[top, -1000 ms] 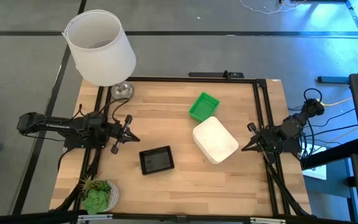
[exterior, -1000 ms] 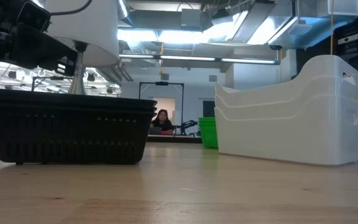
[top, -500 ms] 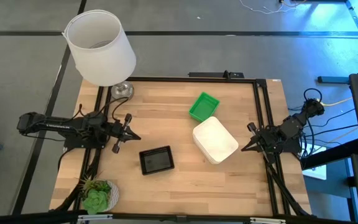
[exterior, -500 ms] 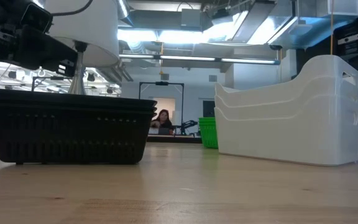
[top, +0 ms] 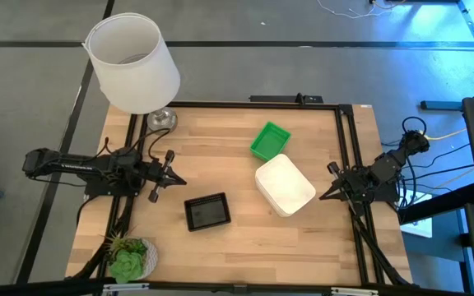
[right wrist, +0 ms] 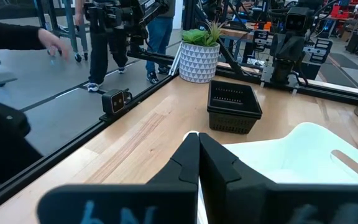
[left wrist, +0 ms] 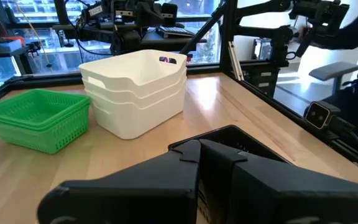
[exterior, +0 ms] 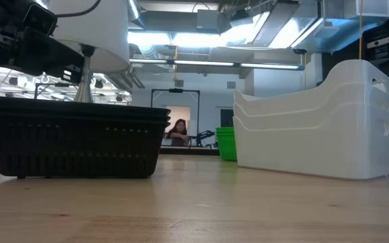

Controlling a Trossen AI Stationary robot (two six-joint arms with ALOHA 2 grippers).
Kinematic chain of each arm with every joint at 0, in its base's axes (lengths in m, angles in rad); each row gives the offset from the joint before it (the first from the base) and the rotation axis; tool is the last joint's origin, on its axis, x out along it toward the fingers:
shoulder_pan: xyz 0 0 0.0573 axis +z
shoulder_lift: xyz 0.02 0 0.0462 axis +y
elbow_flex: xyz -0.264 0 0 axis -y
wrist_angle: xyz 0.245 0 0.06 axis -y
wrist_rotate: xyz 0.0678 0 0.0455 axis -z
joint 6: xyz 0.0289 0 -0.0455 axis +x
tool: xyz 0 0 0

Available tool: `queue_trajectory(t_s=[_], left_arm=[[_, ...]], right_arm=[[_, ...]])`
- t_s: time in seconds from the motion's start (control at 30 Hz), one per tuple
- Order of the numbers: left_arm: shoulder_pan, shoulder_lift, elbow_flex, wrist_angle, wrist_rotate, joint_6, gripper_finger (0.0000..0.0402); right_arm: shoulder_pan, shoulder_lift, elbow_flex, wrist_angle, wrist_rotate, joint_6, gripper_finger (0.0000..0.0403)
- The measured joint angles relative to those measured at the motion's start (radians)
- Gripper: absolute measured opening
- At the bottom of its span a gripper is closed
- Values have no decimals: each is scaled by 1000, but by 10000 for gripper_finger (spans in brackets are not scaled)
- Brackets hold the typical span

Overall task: Stack baskets by color
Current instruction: Return to Home Position

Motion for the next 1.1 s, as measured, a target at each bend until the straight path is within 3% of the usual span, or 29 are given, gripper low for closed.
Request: queue_trajectory(t_s=[0.93,1.1], left_arm=[[0,0,0,0,-1,0,0],[0,0,0,0,-1,0,0]], right_arm=[[0,0,0,1,0,-2,5],[0,1,-6,104,1,1,5]])
